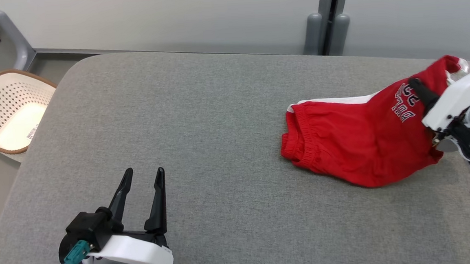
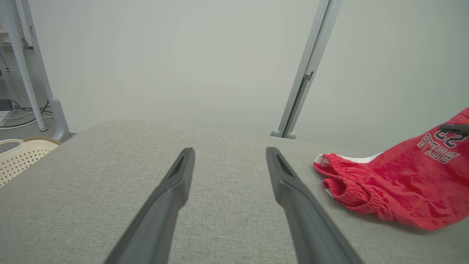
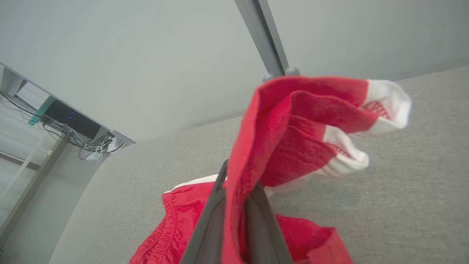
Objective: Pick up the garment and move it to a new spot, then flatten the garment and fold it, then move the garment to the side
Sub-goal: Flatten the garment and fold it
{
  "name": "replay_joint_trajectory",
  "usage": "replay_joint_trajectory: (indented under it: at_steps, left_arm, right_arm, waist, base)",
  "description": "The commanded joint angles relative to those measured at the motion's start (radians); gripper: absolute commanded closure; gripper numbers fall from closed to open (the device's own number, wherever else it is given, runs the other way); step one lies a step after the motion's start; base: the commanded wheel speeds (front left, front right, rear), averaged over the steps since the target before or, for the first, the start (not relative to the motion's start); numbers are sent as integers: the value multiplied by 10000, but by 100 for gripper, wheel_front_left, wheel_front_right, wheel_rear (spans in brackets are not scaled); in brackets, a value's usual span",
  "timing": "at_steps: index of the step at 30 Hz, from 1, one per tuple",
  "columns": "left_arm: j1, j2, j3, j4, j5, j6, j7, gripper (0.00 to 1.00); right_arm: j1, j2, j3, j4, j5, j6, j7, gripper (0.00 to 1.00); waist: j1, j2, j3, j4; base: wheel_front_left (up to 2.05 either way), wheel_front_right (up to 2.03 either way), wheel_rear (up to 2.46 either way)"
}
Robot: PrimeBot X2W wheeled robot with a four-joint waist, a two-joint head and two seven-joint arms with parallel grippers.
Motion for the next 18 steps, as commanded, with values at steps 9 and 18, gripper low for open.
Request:
replay_joint_trajectory:
  at_steps: [9,18]
  left_arm:
    - [-182,-289,5,570,56,-244,-41,0]
    - [-119,-442,218,817,145,-425,-42,0]
  right_arm:
    - [-880,1371,1087,1563,-565,0,710,100]
    - [-1357,2224,1556,3481,-1043,0,569,53]
  waist:
    - [0,0,-22,930]
    - [0,0,29,1514]
  base:
    - [0,0,0]
    - [0,0,0]
